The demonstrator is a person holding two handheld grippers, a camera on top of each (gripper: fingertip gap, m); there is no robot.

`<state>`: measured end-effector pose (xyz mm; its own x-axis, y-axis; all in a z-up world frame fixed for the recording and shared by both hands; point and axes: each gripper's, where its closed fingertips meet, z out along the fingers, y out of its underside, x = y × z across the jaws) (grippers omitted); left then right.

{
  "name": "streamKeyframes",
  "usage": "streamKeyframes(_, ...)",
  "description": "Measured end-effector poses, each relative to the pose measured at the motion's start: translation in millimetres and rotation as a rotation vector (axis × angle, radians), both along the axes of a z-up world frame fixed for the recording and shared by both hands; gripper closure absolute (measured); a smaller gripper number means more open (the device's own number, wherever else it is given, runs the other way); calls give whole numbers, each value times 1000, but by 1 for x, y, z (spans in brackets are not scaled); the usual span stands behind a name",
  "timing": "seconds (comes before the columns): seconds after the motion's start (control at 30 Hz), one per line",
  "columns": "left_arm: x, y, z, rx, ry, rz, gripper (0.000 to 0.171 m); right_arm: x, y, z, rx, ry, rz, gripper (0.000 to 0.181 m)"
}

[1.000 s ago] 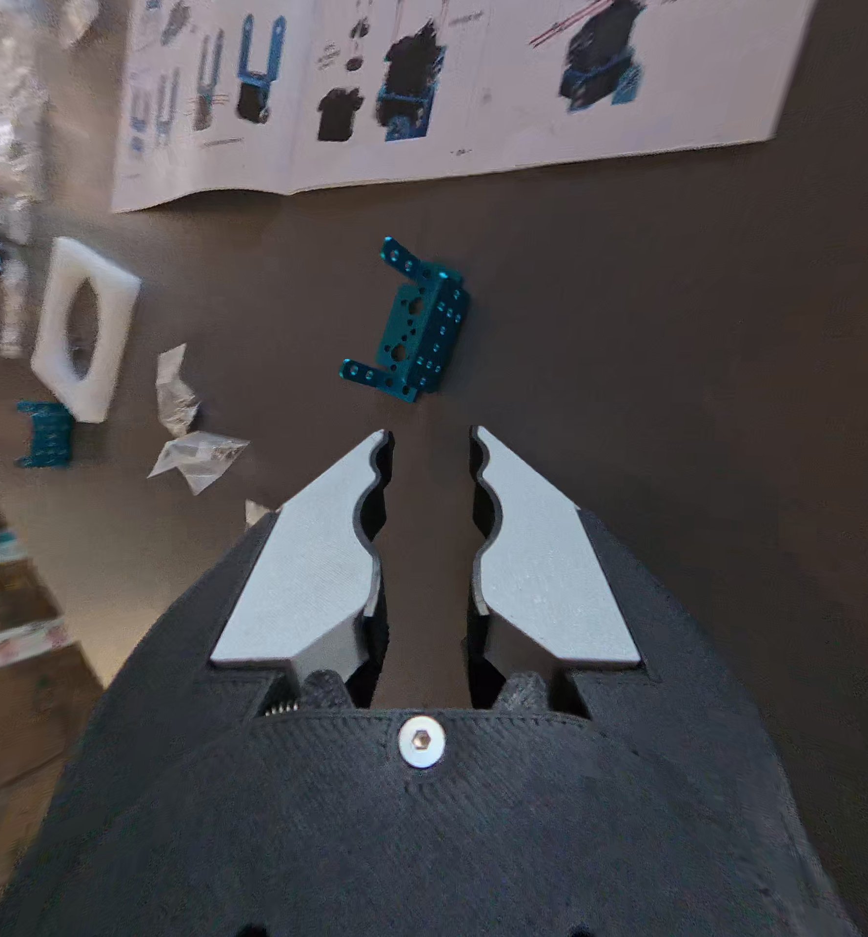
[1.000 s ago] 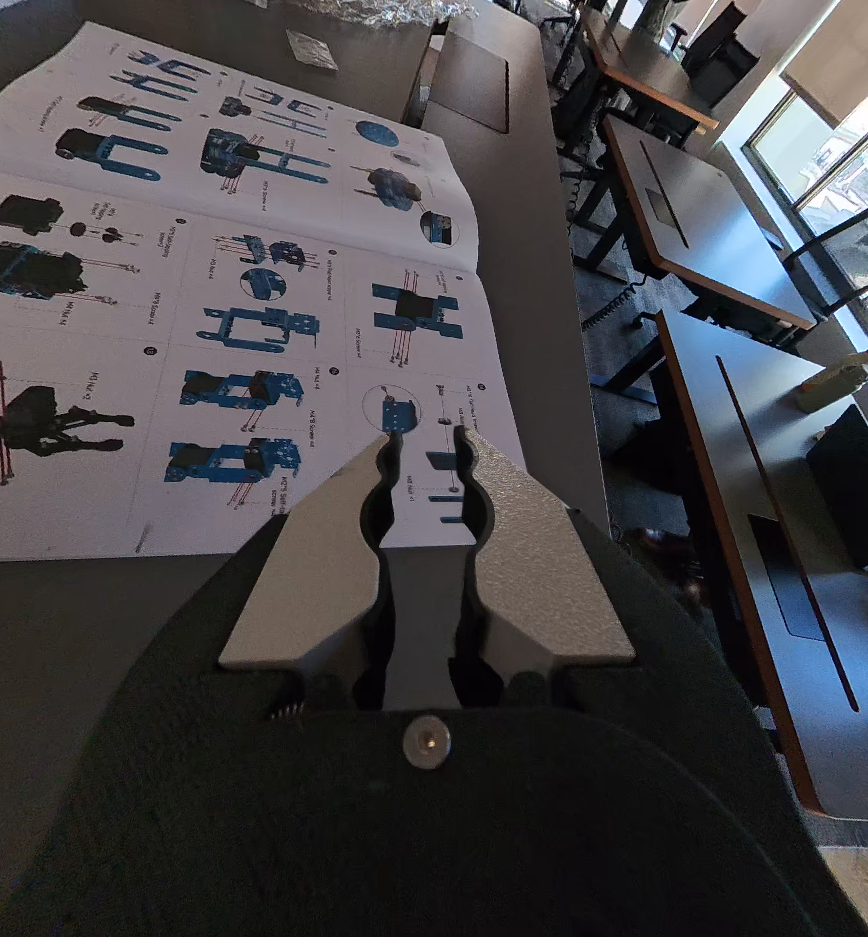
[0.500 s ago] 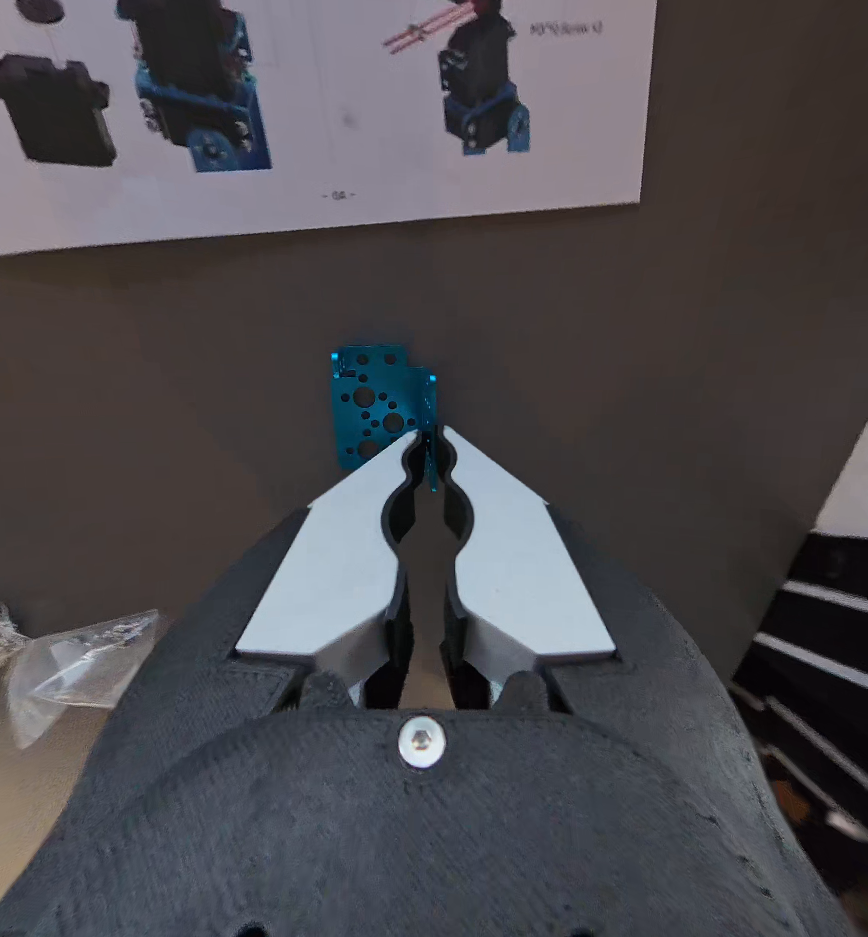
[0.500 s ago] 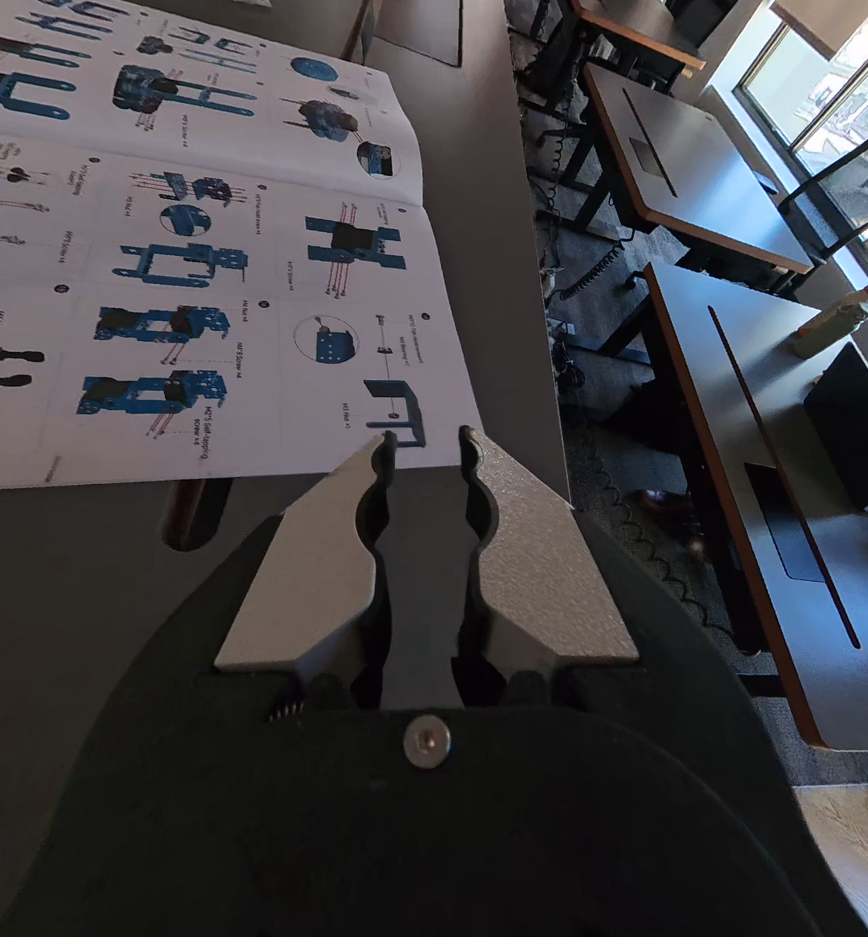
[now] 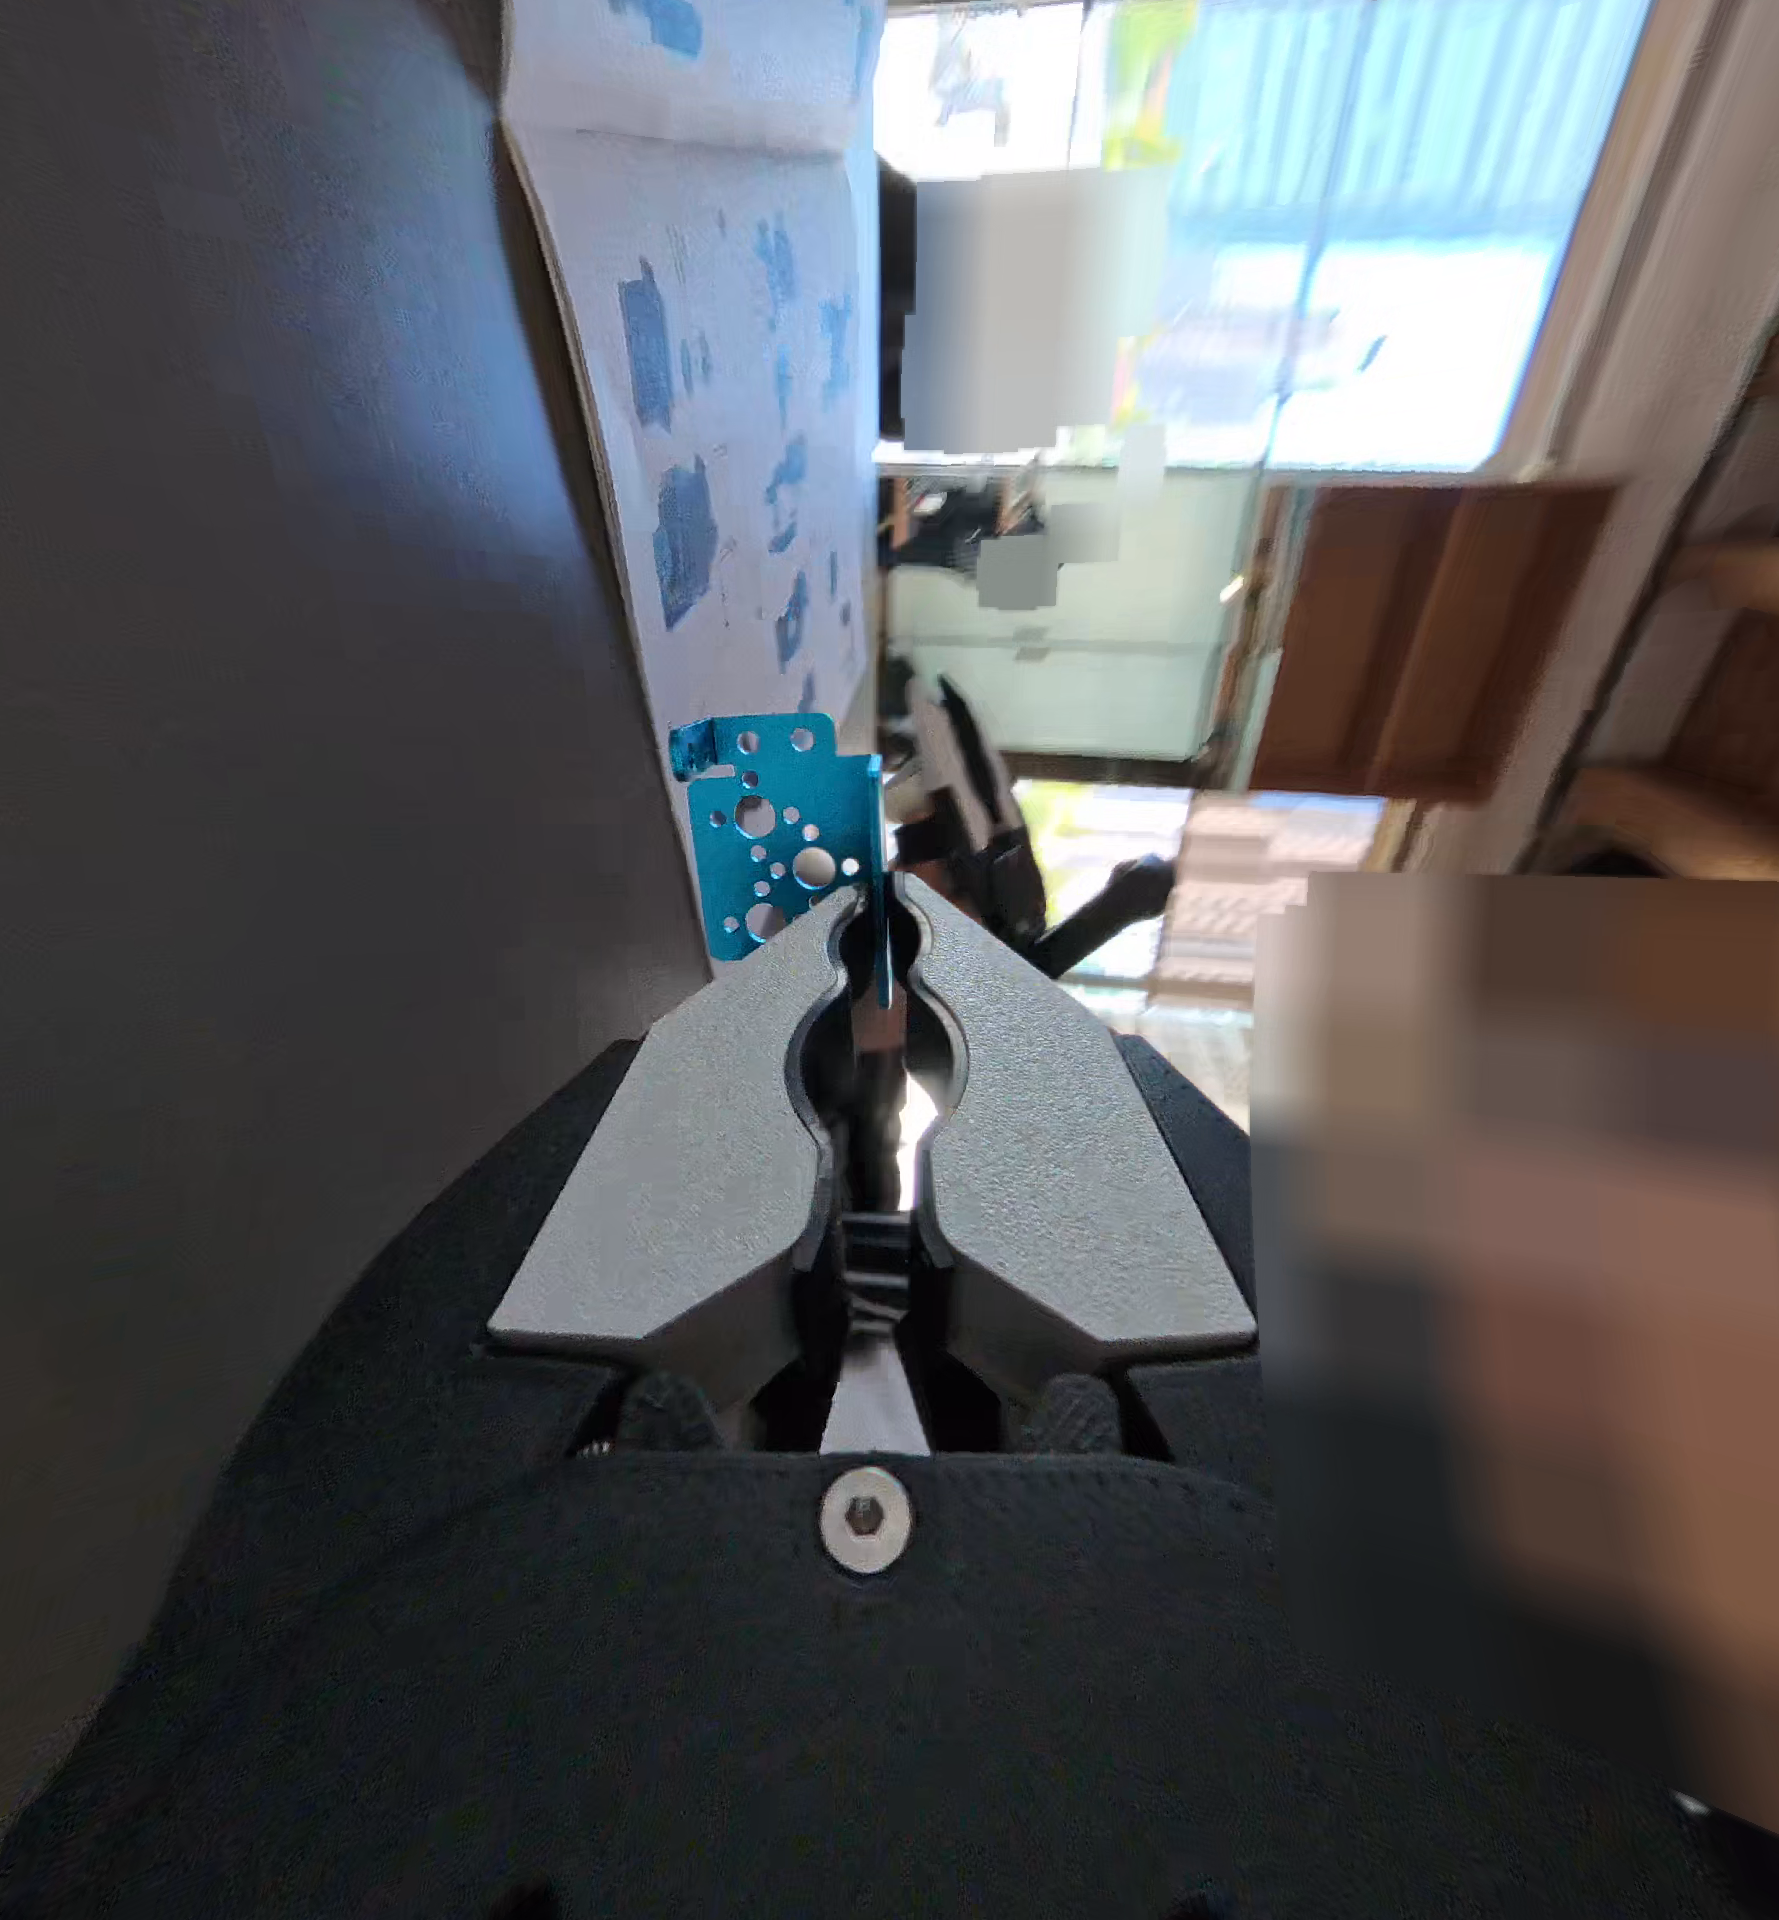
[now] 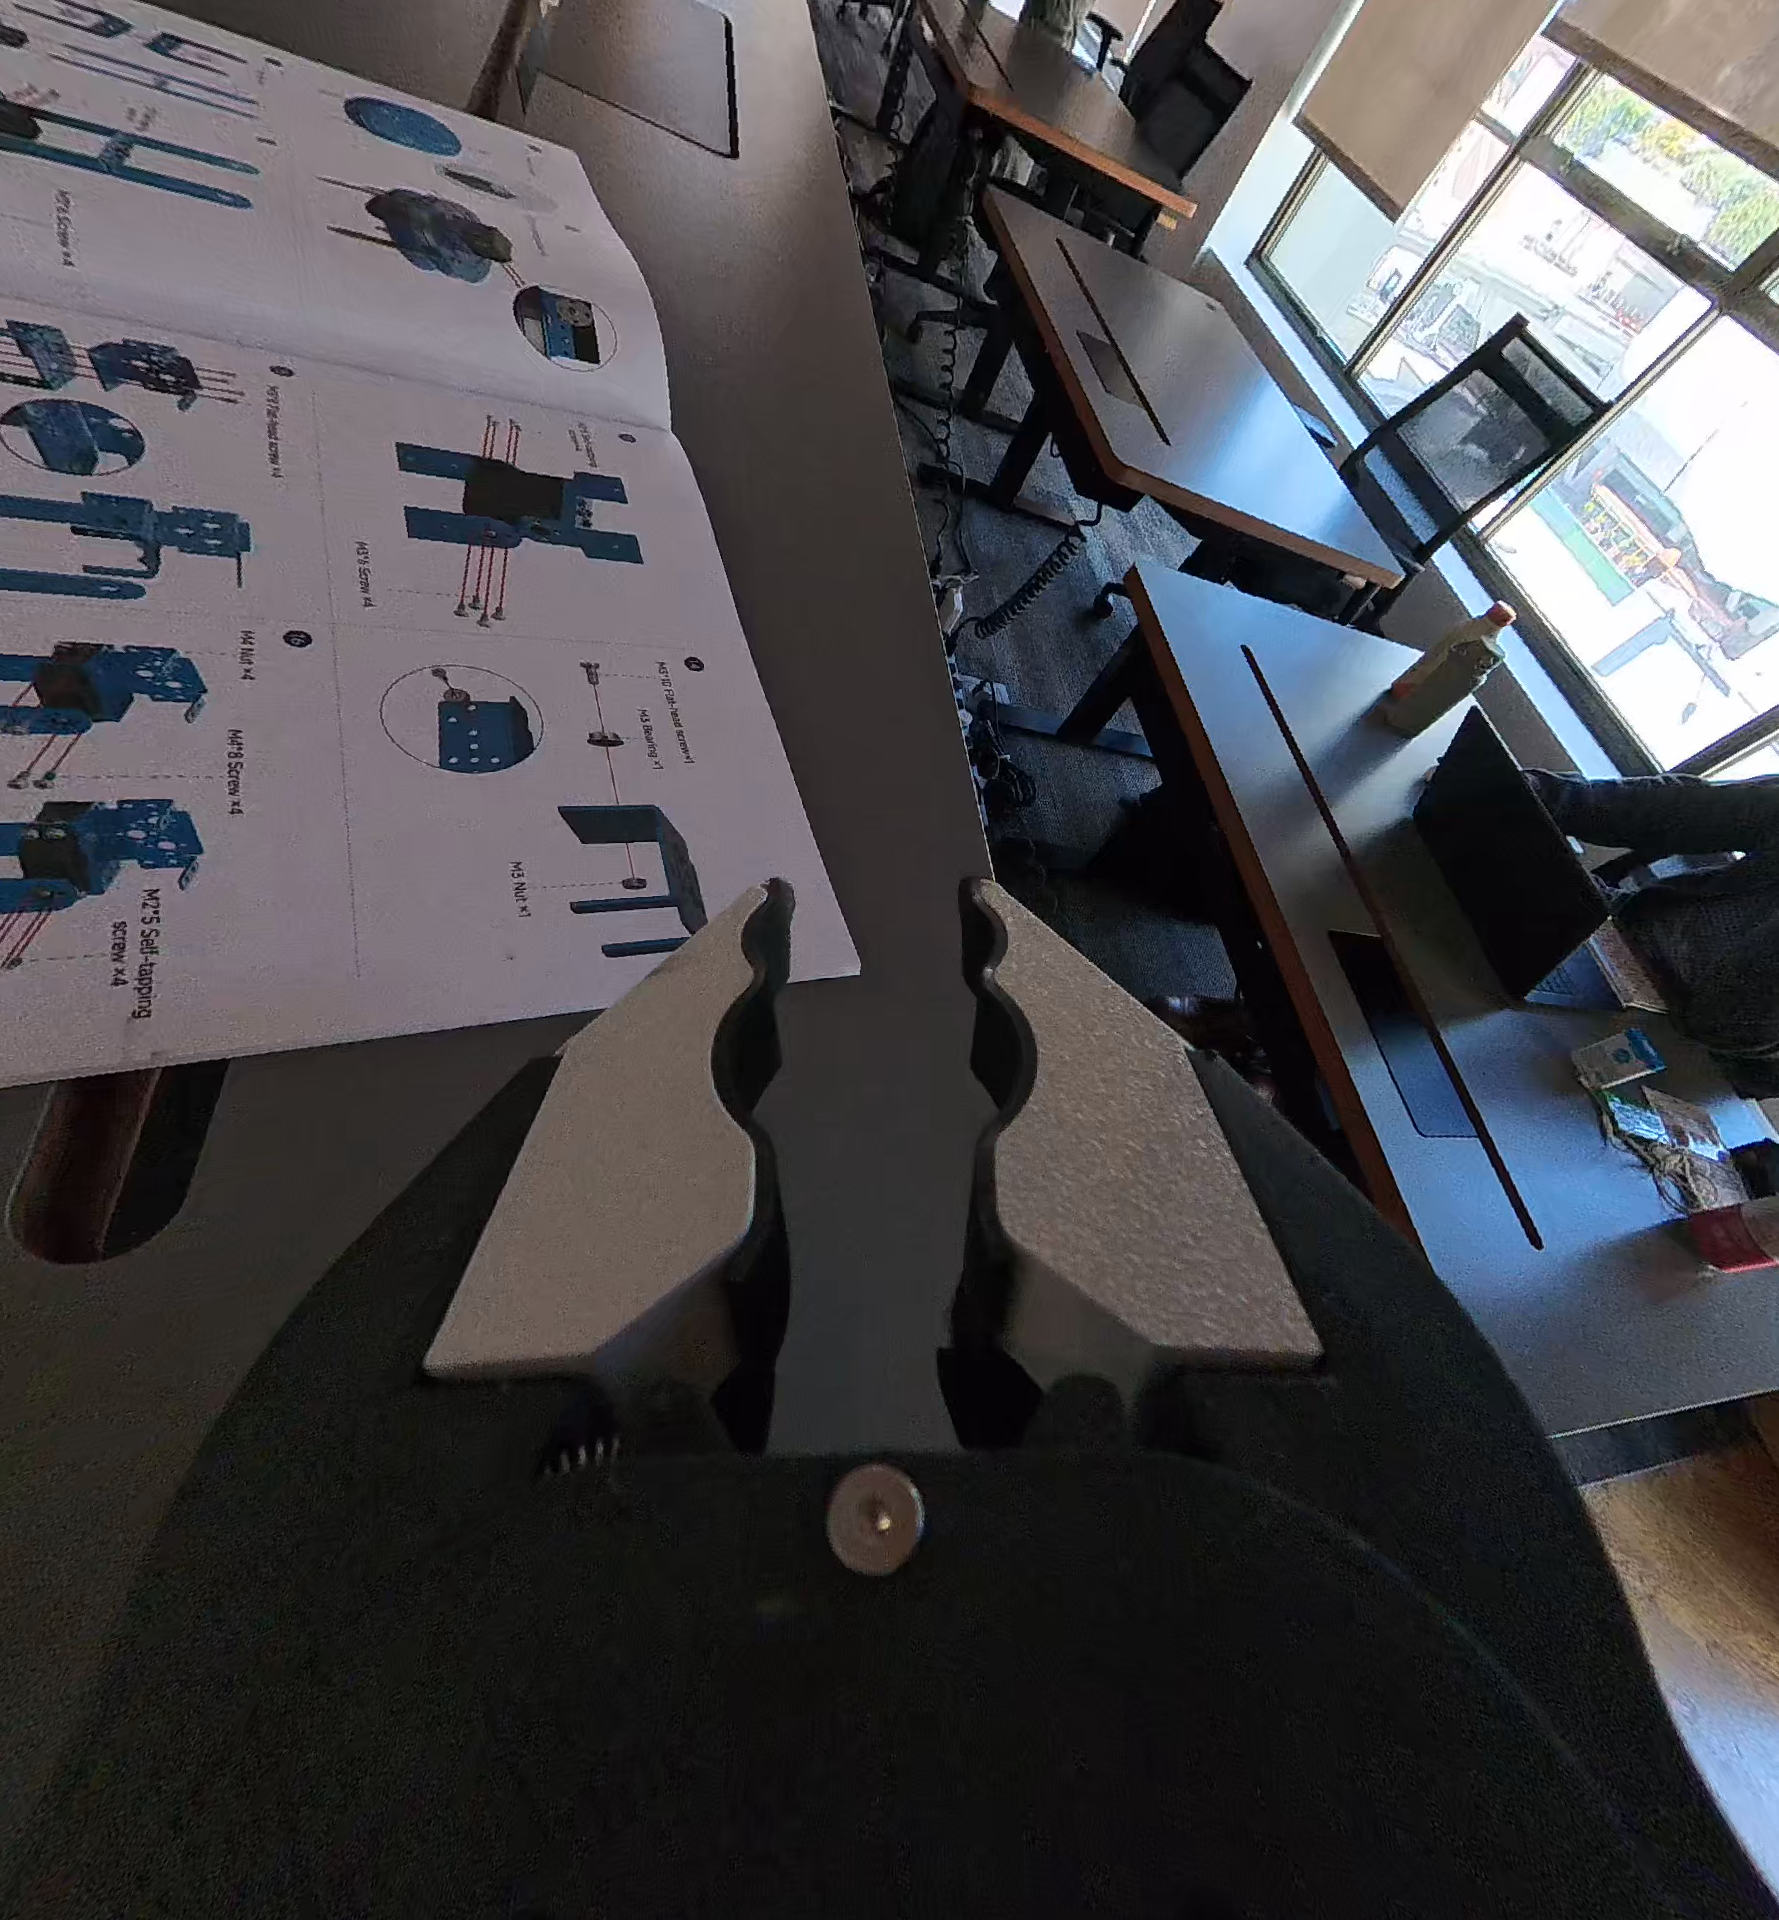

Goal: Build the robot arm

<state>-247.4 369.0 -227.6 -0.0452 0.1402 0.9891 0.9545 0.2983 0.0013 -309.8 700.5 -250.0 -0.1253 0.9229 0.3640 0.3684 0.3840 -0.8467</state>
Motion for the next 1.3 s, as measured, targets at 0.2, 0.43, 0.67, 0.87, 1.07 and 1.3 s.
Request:
streamKeyframes(0.2, 19, 8, -19, 184, -116, 160, 171, -1, 2, -3, 3, -18, -11, 148)
streamKeyframes(0.43, 24, 8, -28, 73, -57, 156, 171, -1, -1, -5, 20, -33, 3, 148)
streamKeyframes(0.67, 29, 2, -41, -110, -54, 166, 141, -1, -2, -5, 22, -28, 8, 148)
streamKeyframes(0.87, 36, 1, -35, -182, -6, 135, 144, -1, -2, -6, 33, -32, 8, 148)
streamKeyframes(1.07, 47, 17, -31, -217, 22, 61, 143, -1, -2, -5, 33, -27, 6, 148)
streamKeyframes(1.3, 48, 27, -32, -196, 19, 43, 142, 0, -2, -4, 27, -22, 8, 148)
